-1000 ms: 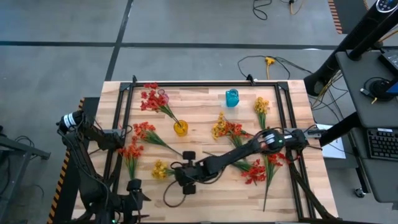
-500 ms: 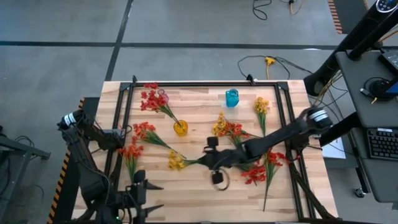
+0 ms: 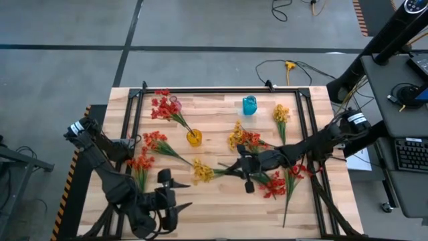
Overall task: Sort flowers into vase by color
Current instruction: Put the left yellow flower into the blue vase
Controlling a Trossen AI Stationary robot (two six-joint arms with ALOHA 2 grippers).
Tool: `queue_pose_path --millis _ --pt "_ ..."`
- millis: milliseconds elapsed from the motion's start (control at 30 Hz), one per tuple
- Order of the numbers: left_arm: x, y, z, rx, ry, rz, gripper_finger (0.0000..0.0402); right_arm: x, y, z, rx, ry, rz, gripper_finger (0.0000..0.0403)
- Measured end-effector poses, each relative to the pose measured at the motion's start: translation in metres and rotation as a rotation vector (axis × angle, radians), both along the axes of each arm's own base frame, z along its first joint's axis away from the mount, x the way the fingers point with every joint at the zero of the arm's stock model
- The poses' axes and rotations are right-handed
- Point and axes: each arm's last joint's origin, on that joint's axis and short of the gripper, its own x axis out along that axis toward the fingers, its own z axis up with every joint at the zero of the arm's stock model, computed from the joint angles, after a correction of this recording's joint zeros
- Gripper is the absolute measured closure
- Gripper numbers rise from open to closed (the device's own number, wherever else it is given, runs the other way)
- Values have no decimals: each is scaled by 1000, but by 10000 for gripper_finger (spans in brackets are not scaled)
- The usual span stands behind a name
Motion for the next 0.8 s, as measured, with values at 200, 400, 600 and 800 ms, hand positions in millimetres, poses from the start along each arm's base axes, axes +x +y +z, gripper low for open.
queue_pose_path --millis 200,400,600,800 --pt "1 0 0 3 -4 0 155 -4 3 -5 27 -6 45 365" --pt "2 2 1 24 -43 46 155 -5 2 4 33 -139 94 365" --pt "2 3 1 68 -46 51 155 1 -16 16 -7 -267 50 365" --pt "10 12 1 176 -25 54 155 6 -57 33 1 -447 55 365"
